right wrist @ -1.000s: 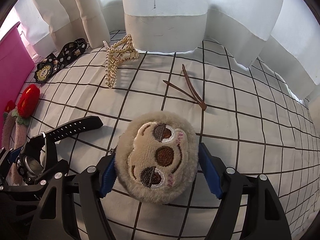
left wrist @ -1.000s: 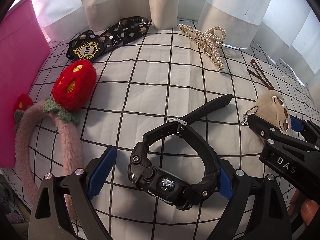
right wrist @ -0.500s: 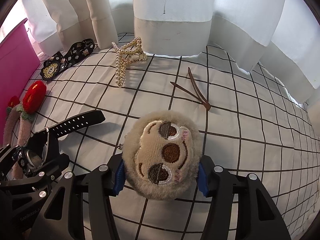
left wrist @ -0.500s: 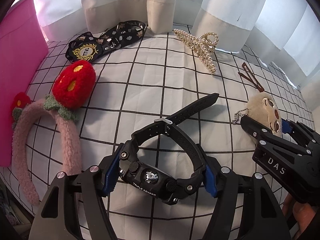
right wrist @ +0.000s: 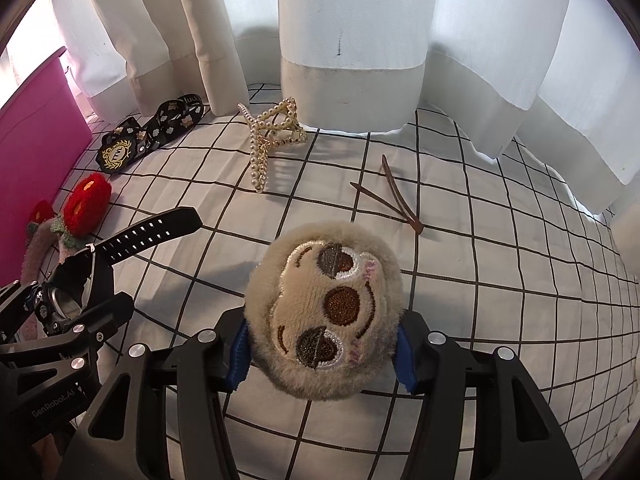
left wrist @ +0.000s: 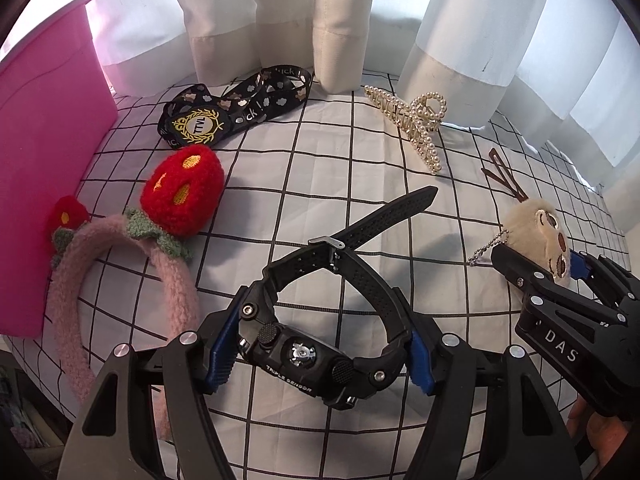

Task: Organize jewelry
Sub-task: 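Lift the watch and sloth plush and carry both over the pink tub, then open the left tool releasing the watch while the right tool drops the sloth plush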

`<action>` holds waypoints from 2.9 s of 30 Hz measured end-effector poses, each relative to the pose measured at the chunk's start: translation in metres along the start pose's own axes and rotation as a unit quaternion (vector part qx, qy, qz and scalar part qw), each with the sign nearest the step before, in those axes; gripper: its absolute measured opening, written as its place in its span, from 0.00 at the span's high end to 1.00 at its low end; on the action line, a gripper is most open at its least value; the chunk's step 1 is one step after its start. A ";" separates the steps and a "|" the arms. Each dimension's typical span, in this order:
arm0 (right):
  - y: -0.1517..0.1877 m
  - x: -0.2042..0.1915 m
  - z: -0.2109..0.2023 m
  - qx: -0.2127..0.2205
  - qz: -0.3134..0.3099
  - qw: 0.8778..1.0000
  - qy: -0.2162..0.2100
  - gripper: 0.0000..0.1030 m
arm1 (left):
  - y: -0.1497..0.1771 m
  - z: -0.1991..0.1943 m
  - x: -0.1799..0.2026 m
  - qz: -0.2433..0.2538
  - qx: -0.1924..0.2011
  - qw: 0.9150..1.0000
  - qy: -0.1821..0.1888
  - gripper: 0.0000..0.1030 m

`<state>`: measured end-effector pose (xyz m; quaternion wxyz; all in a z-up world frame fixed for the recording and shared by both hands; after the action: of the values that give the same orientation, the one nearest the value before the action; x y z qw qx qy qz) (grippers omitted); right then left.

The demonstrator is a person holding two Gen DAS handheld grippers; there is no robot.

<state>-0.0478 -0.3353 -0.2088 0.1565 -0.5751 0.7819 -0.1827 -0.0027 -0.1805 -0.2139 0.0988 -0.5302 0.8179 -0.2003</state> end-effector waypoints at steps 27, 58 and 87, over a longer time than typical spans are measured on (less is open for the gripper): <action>-0.064 -0.071 -0.089 0.096 -0.047 0.994 -0.026 0.47 | -0.062 -0.107 -0.072 -0.034 0.083 0.996 -0.030 0.36; -0.183 -0.409 -0.132 0.145 -0.254 0.938 -0.187 0.47 | -0.075 -0.213 -0.373 -0.228 0.134 0.949 -0.175 0.36; -0.193 -0.473 -0.021 -0.034 -0.290 0.949 -0.115 0.41 | -0.075 -0.136 -0.426 -0.254 0.020 0.958 -0.134 0.24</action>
<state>0.2422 0.0673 -0.0843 0.1656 -0.7992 0.5639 -0.1258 0.1870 0.2093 -0.0804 0.1639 -0.7406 0.6311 -0.1626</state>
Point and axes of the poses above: each gripper's, at about its wrist camera, not at the fingertips, and z roughly the way its jaws point, x to its right, y to its underside, the point moved 4 cm from there along z, roughly the way its jaws point, and after that the axes turned 1 degree about z, right-handed, at the moved point
